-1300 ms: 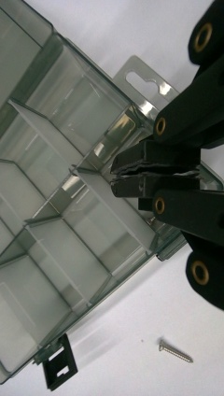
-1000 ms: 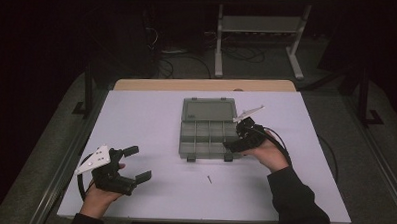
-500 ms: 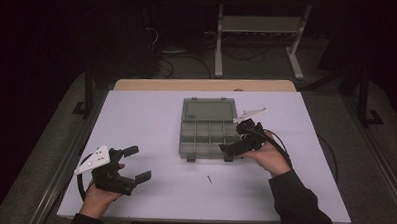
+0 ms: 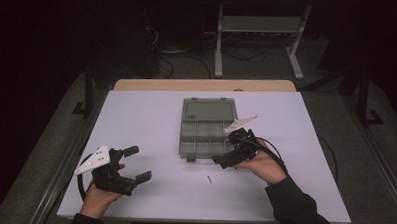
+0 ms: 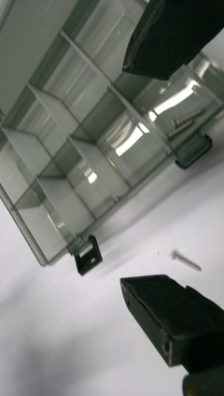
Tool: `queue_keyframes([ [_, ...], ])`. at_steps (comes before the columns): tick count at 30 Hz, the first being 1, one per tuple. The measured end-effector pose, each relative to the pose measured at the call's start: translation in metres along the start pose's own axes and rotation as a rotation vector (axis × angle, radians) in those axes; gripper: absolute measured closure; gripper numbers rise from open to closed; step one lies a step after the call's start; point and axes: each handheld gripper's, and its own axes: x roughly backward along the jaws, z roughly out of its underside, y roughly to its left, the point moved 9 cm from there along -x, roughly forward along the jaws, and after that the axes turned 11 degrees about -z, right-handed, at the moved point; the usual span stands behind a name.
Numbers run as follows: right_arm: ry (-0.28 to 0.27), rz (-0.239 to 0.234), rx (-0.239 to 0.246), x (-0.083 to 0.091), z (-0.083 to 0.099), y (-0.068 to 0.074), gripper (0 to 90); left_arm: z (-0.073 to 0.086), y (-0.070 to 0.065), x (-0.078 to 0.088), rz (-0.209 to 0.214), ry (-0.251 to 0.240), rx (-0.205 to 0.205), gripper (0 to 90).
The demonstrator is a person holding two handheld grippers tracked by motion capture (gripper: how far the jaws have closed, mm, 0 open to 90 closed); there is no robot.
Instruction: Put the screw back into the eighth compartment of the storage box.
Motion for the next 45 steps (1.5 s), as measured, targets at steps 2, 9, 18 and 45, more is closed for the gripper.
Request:
queue_keyframes([
  [2,0.004,-0.004,0.002,-0.001,0.001,0.002,0.0,0.000,0.000,0.000,0.000,0.000,0.000,0.0],
  [9,0.031,-0.033,0.019,-0.013,0.003,0.015,6.5,0.000,-0.001,0.000,0.001,-0.002,0.006,0.0],
  [18,0.079,-0.071,0.013,-0.024,0.011,0.028,18.2,0.000,-0.001,0.000,0.002,0.000,0.002,0.0],
  [45,0.220,-0.119,0.076,-0.045,0.036,0.042,70.1,0.000,0.000,0.001,0.002,-0.001,0.002,0.0],
])
